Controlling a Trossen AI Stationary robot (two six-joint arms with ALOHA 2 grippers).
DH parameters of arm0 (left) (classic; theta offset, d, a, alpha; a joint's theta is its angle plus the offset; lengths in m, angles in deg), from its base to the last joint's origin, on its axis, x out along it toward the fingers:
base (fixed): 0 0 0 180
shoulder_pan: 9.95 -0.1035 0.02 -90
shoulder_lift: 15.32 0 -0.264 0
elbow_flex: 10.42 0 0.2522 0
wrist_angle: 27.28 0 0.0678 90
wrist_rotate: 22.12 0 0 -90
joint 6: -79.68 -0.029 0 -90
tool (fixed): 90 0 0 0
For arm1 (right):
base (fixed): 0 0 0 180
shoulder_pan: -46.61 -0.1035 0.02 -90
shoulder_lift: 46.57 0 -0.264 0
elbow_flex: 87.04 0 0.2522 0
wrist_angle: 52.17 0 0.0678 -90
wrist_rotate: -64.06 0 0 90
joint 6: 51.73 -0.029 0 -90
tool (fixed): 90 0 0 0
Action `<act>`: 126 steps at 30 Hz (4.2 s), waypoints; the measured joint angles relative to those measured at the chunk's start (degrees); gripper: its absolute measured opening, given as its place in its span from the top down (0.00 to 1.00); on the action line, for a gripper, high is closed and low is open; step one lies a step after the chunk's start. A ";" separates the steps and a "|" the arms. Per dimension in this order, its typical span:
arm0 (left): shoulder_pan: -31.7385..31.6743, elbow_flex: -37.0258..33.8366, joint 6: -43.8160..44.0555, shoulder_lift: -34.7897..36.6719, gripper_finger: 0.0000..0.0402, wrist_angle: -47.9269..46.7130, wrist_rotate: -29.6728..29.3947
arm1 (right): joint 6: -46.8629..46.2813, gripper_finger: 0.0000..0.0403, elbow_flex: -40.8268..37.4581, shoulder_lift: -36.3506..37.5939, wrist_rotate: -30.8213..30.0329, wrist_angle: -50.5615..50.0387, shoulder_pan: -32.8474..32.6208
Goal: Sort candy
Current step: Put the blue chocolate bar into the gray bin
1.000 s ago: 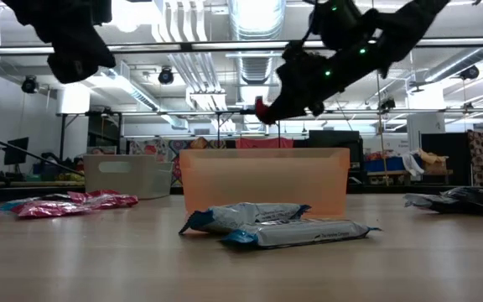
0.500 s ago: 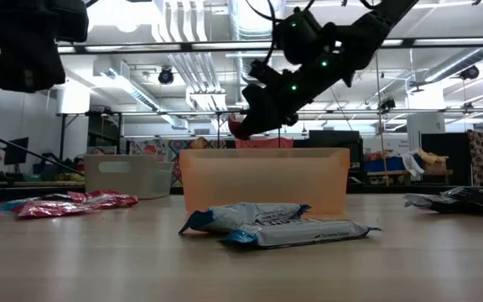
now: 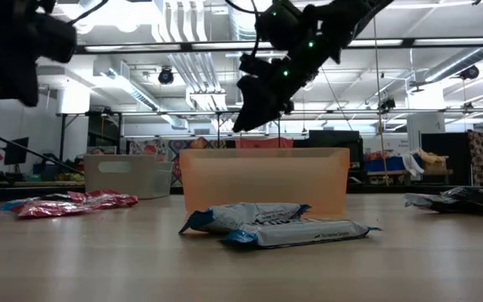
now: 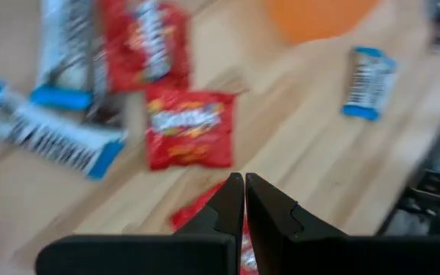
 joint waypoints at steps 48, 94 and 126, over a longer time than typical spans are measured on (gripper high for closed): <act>-3.36 0.00 35.03 -37.47 0.62 -10.20 -15.56 | 0.00 0.40 -0.01 9.78 0.55 -12.66 -1.33; -4.07 0.07 33.57 -44.70 0.85 -6.73 -16.89 | -0.37 0.41 -0.12 9.71 0.53 -13.93 -2.82; -3.87 1.06 16.00 -27.31 1.00 -7.83 -17.05 | 0.17 0.41 -2.44 10.83 0.57 -13.85 -3.43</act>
